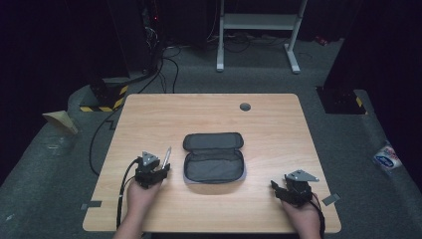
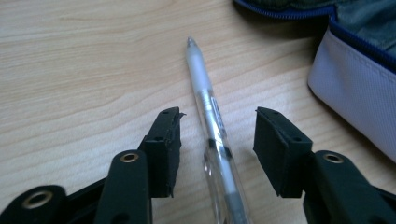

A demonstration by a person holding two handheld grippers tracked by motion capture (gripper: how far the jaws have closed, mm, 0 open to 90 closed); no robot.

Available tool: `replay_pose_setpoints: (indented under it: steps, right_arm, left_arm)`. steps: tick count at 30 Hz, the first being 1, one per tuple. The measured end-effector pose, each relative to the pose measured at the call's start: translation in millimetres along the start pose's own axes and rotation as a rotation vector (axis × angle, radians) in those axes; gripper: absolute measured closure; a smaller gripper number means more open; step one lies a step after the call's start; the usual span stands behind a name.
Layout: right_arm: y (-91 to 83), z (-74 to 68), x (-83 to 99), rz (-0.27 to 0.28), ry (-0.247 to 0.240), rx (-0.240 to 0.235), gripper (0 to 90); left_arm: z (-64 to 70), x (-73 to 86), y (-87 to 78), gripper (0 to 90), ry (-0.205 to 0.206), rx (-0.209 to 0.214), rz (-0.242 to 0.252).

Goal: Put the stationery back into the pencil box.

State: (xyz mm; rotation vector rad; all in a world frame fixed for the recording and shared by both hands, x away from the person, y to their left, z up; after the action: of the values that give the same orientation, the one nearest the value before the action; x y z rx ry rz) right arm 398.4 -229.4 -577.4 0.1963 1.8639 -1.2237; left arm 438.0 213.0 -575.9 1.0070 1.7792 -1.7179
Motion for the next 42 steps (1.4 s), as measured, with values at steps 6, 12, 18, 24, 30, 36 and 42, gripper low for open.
replay_pose_setpoints:
  steps: [6,12,18,24,30,36,42]
  right_arm:
    - [-0.2,-0.1,0.1,0.000,-0.002,0.001,38.9]
    - [-0.1,-0.2,0.2,0.000,0.001,-0.003,38.9]
    - [0.0,-0.1,0.0,-0.001,0.004,-0.004,39.1]
    - [0.0,-0.3,0.0,0.001,0.001,0.000,39.3]
    - [0.1,-0.2,0.0,0.001,0.001,-0.001,39.3]
    - [0.1,-0.3,0.0,0.001,0.002,-0.001,39.3]
    - [0.1,-0.3,0.0,0.001,0.002,-0.001,39.3]
  left_arm:
    - [1.3,-3.1,6.3,59.2,0.012,-0.030,-0.008]
    - [3.9,-3.9,6.7,67.3,0.034,-0.028,-0.001]
    - [6.5,-2.5,4.3,75.5,0.051,-0.019,0.002]
    - [4.3,-1.7,3.5,77.1,0.040,-0.016,-0.002]
    - [2.5,0.5,1.1,78.7,0.046,-0.014,-0.002]
    - [3.3,2.8,-1.7,78.9,0.070,-0.029,0.007]
    - [3.9,3.8,-3.0,78.8,0.077,-0.034,0.011]
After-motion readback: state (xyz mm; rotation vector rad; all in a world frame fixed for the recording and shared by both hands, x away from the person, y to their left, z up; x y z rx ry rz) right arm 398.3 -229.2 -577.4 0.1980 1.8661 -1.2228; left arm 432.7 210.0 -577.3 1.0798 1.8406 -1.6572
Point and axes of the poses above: each handheld gripper's, and its own axes: y roughly forward along the jaws, x roughly out of its underside, z roughly to its right, the point moved 8 cm from there along y, roughly forward along the jaws, and after that the axes turned 13 degrees about -x, right-handed, at the moved point
